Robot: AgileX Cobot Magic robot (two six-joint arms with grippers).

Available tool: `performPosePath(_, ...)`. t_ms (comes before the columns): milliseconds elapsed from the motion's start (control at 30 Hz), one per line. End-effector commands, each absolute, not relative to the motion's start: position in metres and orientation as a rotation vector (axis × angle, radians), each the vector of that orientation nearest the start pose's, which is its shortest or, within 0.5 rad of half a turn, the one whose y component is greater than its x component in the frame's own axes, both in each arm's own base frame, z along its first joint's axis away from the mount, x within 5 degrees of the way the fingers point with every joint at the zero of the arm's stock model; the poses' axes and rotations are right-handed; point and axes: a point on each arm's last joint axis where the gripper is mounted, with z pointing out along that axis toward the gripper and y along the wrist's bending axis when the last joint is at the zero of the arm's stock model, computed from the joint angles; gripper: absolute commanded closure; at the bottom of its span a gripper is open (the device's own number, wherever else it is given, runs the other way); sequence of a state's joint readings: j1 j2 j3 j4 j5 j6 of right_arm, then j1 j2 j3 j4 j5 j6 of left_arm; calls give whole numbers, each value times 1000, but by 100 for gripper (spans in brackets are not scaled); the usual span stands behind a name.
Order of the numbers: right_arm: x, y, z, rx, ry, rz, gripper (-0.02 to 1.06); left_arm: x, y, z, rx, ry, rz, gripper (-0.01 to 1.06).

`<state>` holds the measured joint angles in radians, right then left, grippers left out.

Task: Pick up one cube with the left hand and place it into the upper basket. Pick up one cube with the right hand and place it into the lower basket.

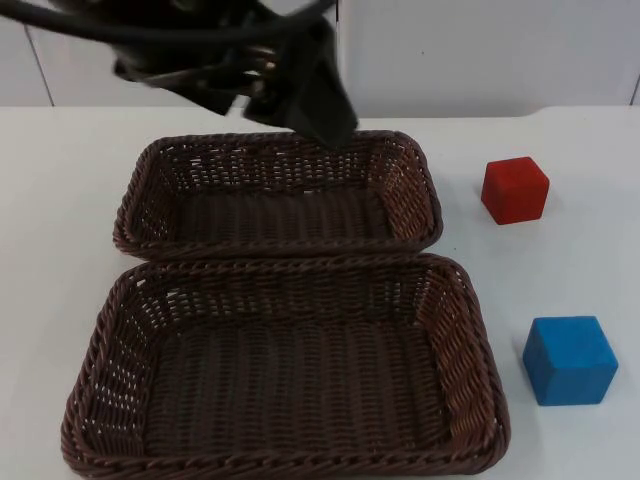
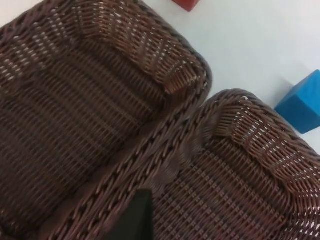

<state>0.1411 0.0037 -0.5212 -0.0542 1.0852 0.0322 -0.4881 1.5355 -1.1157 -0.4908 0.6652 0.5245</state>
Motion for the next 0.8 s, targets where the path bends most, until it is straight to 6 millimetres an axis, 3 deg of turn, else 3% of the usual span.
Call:
performPosePath(0,-7,-5,280,-104,2043,35,-1,276,-184,276,905,2365,-521,0)
performPosePath(300,-7,-5,280,-104,2043,35,-1,275,-234,268,1071,2326,-542,0)
performPosePath(767,-7,-5,280,-104,2043,35,-1,276,-317,233,1304,2285,-495,0)
